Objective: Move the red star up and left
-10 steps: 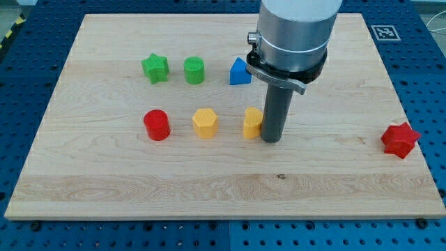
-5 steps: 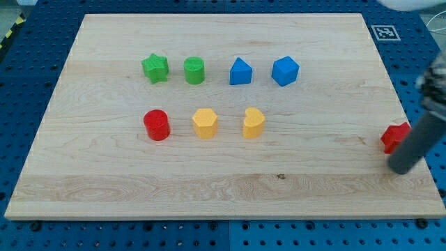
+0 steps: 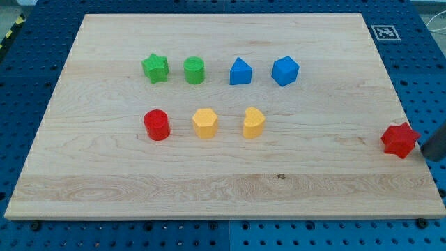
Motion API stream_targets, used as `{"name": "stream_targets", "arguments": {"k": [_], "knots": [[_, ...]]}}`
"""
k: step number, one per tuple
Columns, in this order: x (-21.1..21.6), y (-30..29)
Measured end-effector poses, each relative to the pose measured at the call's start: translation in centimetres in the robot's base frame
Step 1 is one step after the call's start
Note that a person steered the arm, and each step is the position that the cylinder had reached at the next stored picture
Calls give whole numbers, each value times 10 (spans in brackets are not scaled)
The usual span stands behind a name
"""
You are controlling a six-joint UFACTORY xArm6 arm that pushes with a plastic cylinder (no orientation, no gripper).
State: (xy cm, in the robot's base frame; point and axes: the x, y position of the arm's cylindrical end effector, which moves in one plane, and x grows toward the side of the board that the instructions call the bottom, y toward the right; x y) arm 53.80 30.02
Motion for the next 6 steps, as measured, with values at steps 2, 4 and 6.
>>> {"name": "stream_targets", "arguments": {"k": [2, 4, 6], "knots": [[-13, -41], [-42, -46], [-69, -54]]}}
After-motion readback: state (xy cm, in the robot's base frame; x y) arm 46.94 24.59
